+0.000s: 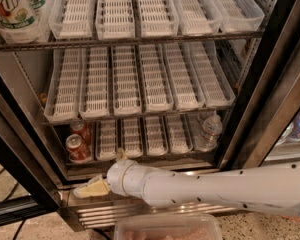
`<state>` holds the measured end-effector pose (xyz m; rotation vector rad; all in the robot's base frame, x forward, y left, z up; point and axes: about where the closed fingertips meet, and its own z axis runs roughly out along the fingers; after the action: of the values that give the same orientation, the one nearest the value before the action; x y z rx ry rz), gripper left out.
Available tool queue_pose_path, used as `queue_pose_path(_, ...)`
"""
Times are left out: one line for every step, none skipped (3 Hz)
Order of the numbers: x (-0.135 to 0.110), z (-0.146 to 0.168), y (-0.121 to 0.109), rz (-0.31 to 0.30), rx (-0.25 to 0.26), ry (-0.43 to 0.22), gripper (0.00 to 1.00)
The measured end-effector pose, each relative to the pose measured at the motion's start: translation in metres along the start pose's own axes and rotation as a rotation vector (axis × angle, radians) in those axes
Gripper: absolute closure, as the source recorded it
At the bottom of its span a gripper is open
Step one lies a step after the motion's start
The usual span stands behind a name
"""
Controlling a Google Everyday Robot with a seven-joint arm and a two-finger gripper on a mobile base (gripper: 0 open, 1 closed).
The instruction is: Pick coke can from bottom shelf of fridge
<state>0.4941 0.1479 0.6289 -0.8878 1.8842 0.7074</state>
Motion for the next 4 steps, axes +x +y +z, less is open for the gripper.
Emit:
queue_pose_path(0.003, 0.022, 0.010, 0.049, -0.023, -0.054, 0.00)
queue_pose_path(0.004, 0.038, 0.019, 0.062, -0.024, -0.099, 0.00)
queue_pose_path(0.001, 0.047, 0.023, 0.035, 0.034, -0.138, 0.00)
queue_pose_path(0.006, 0.051, 0.018, 0.018, 0.131, -0.138, 0.00)
